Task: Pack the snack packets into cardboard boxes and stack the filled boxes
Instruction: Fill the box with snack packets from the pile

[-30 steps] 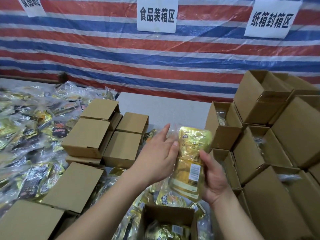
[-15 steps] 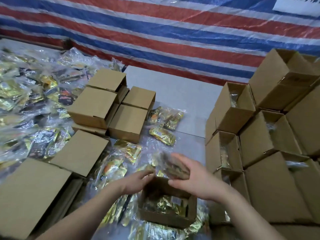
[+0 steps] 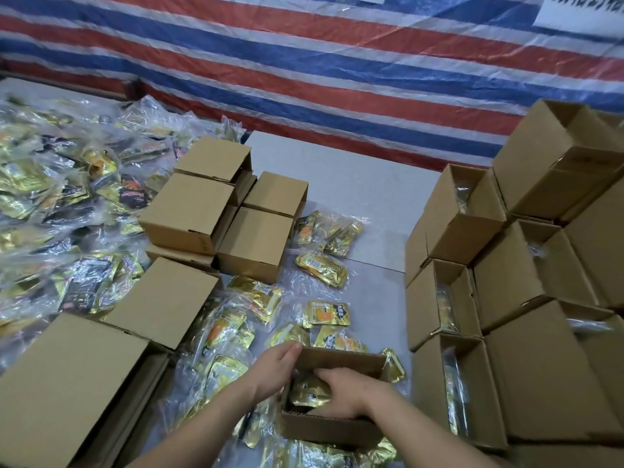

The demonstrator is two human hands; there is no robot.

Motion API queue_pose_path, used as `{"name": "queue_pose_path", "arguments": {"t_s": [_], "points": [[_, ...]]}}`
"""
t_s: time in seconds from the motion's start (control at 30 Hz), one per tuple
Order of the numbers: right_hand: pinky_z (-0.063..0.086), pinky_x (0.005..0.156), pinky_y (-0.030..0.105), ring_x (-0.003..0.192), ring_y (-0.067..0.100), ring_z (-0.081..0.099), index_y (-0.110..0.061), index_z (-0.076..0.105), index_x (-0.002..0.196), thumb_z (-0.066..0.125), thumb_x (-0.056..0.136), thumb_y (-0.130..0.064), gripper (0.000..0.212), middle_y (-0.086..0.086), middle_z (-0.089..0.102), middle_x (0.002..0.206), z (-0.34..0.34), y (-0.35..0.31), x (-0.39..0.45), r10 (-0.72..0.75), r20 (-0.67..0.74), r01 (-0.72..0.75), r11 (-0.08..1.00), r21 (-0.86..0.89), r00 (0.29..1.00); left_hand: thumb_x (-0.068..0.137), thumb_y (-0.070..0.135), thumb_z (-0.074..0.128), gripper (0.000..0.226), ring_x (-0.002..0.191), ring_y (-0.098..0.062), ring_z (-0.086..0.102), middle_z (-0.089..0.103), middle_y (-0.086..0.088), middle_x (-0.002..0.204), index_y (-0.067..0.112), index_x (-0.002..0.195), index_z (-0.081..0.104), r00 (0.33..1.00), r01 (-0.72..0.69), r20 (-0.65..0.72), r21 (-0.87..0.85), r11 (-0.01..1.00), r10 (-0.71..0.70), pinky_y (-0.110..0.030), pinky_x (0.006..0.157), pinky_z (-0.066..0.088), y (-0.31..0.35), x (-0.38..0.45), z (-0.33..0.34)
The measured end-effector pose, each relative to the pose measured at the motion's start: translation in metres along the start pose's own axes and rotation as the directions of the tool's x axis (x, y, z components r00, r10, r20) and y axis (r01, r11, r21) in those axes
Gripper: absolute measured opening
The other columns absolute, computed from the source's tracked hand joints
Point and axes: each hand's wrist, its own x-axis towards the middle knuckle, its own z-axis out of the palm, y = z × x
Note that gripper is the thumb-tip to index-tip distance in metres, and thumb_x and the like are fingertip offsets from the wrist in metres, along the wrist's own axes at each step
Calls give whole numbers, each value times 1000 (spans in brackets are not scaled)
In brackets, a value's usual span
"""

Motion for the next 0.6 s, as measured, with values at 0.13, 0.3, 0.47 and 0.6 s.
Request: {"name": "queue_pose_path", "arguments": {"t_s": [0.13, 0.3, 0.47, 0.6], "points": [[45, 94, 21, 106, 5, 56, -30, 56, 137, 70, 84, -55, 61, -11, 61, 131, -9, 9, -21, -35, -135, 52, 991, 120, 990, 108, 39, 34, 30, 96, -6, 60, 65, 10, 98, 32, 98, 61, 999, -34, 14, 30, 999, 33, -15, 76, 40, -1, 1, -1], [46, 78, 30, 91, 16, 63, -23, 67, 90, 36, 101, -57, 48, -3, 68, 94, -2, -2, -28, 44, -28, -40, 987, 155, 999, 107, 40, 35, 27, 96, -9, 60, 64, 10, 96, 33, 96, 59, 998, -70, 8, 60, 996, 70, -26, 84, 43, 4, 4, 7], [31, 102, 30, 133, 20, 45, -23, 49, 144, 18, 102, -62, 64, 7, 45, 151, 18, -20, -15, 75, 237, -144, 946, 289, 969, 108, 37, 35, 25, 97, -13, 59, 63, 6, 96, 32, 98, 58, 997, -80, 1, 67, 995, 80, -27, 89, 44, 1, 6, 6], [45, 89, 32, 91, 12, 61, -23, 64, 89, 31, 101, -57, 49, -2, 66, 98, 5, -10, -23, 47, -81, -27, 972, 235, 996, 107, 40, 35, 28, 94, -11, 60, 65, 8, 94, 31, 96, 59, 998, -70, 13, 57, 996, 69, -26, 86, 45, 3, 6, 6]]}}
